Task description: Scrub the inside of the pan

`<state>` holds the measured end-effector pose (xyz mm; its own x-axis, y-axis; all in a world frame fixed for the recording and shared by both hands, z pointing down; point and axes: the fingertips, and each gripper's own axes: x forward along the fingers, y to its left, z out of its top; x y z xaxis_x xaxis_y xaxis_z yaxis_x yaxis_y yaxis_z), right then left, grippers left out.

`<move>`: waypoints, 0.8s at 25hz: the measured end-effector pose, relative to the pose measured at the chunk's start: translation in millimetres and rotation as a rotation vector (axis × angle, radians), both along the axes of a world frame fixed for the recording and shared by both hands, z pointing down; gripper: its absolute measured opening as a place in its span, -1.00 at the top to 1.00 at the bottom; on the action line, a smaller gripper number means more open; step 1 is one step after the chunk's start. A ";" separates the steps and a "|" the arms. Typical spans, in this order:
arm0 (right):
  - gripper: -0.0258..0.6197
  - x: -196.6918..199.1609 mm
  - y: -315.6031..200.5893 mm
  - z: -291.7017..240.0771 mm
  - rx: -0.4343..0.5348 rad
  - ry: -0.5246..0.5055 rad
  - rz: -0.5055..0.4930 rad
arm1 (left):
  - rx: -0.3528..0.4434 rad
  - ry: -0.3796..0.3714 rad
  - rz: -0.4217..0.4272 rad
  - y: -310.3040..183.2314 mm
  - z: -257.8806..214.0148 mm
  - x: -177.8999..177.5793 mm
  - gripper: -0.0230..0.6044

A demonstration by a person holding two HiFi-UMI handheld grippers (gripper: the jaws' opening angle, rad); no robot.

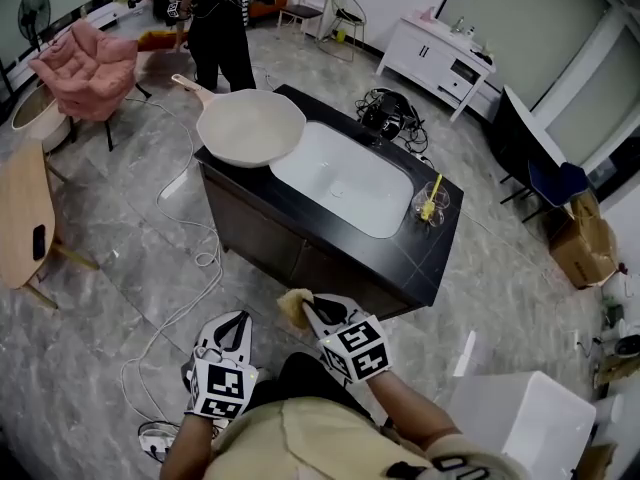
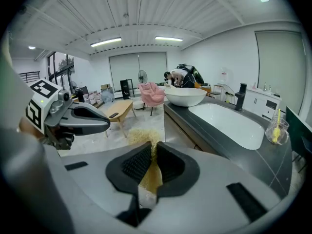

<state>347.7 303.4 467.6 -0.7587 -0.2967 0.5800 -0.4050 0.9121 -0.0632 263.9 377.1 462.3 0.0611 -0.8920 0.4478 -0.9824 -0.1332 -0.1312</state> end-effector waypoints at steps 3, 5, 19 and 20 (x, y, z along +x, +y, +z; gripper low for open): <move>0.78 -4.7 -12.6 2.3 -0.003 0.019 0.014 | 0.016 -0.023 0.017 -11.2 -1.8 -12.3 0.87; 0.78 -12.6 -27.1 1.5 0.002 0.023 0.020 | 0.024 -0.047 0.026 -23.6 -3.8 -23.9 0.87; 0.78 -98.1 -152.0 -7.3 0.019 0.007 -0.020 | -0.018 -0.088 0.030 -146.2 -20.2 -125.0 0.87; 0.78 -103.3 -160.2 -9.0 0.022 -0.001 -0.020 | -0.024 -0.086 0.032 -155.1 -20.8 -130.0 0.87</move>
<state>244.4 143.1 458.6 -0.7653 -0.2938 0.5727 -0.3865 0.9213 -0.0438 133.8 221.9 441.5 0.0496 -0.8792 0.4740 -0.9627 -0.1684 -0.2116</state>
